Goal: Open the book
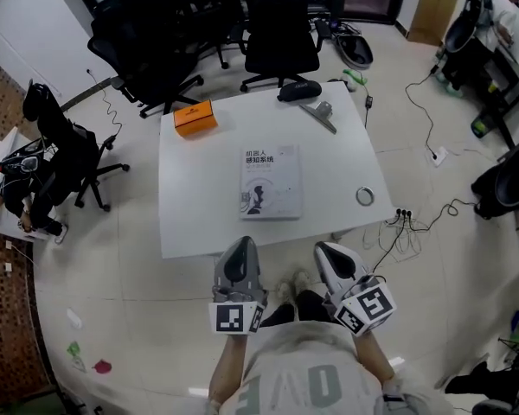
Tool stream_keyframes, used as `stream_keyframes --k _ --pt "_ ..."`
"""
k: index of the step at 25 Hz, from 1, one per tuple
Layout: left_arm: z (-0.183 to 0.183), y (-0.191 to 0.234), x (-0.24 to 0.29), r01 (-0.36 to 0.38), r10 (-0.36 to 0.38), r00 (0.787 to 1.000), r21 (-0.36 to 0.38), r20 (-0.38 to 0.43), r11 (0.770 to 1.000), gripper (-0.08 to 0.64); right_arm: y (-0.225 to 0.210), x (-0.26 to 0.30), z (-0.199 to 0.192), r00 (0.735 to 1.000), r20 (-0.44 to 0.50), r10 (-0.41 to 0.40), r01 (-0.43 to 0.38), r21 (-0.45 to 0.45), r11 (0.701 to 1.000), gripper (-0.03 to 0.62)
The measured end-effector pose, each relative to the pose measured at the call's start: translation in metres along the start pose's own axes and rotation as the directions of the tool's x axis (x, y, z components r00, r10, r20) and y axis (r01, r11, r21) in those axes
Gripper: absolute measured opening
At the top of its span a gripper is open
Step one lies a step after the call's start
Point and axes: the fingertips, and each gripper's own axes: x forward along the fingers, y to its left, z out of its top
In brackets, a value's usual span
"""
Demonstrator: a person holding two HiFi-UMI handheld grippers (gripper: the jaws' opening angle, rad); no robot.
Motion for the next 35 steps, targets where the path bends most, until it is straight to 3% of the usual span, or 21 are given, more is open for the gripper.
stream_keyframes --k 10,19,26,30,32,35 --pt "0.008 0.000 0.051 -0.018 0.017 1.000 0.053 0.012 0.998 0.012 -0.054 0.038 0.021 1.000 0.011 0.006 -0.006 0.002 1.000 0.003" --pt "0.008 0.022 0.066 -0.010 0.010 1.000 0.062 0.010 0.998 0.012 -0.050 0.063 0.020 1.000 0.020 -0.006 0.006 0.014 1.000 0.003" --pt "-0.012 0.032 0.074 0.006 -0.005 0.999 0.050 -0.034 0.999 0.012 -0.049 0.089 0.001 0.999 -0.032 0.029 -0.029 0.000 1.000 0.003" --pt "-0.024 0.032 0.078 0.018 -0.015 0.998 0.053 -0.063 0.998 0.012 -0.055 0.105 -0.016 0.996 -0.064 0.062 -0.060 0.036 0.998 -0.004" --pt "-0.028 0.031 0.079 0.031 -0.028 0.997 0.049 -0.068 0.998 0.012 -0.059 0.116 -0.030 0.992 -0.108 0.072 -0.067 0.050 0.997 0.093" --pt "-0.035 0.030 0.080 0.040 -0.036 0.996 0.046 -0.086 0.998 0.012 -0.072 0.130 -0.055 0.982 -0.180 0.047 -0.040 0.046 0.998 0.123"
